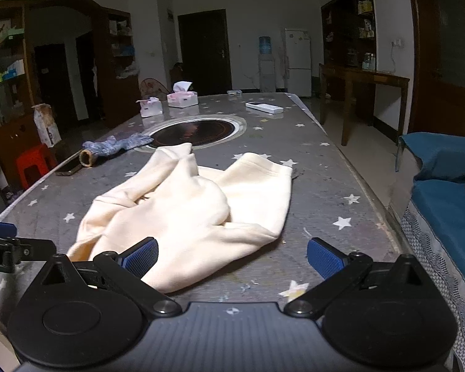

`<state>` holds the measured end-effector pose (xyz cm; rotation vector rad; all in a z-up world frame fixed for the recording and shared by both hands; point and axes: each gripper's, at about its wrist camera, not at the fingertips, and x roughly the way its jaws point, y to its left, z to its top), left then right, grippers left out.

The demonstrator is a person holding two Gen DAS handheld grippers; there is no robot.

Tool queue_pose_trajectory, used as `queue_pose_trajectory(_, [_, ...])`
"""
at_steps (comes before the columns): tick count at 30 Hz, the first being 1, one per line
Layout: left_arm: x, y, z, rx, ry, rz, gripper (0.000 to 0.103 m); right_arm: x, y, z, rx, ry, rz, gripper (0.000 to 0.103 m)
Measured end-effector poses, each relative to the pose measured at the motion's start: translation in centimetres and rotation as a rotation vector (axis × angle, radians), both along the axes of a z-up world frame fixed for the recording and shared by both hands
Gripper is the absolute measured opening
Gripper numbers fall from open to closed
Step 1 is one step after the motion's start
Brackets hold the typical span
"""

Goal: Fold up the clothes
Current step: 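Move both grippers toward the crumpled cream sweatshirt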

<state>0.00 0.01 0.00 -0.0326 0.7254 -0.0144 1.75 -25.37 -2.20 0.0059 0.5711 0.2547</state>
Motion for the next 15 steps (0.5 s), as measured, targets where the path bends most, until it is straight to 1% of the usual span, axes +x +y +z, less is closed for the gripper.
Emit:
queue_pose_trajectory(8, [0.0,0.1,0.0,-0.012,-0.007,-0.011,0.103,-0.4,0.7,0.4,0.018,-0.022,0.032,0.103])
queue_pose_trajectory(15, [0.9,0.0,-0.2,-0.002,0.021,0.002,0.103,0.0,1.5,0.5,0.008,-0.015,0.052,0.103])
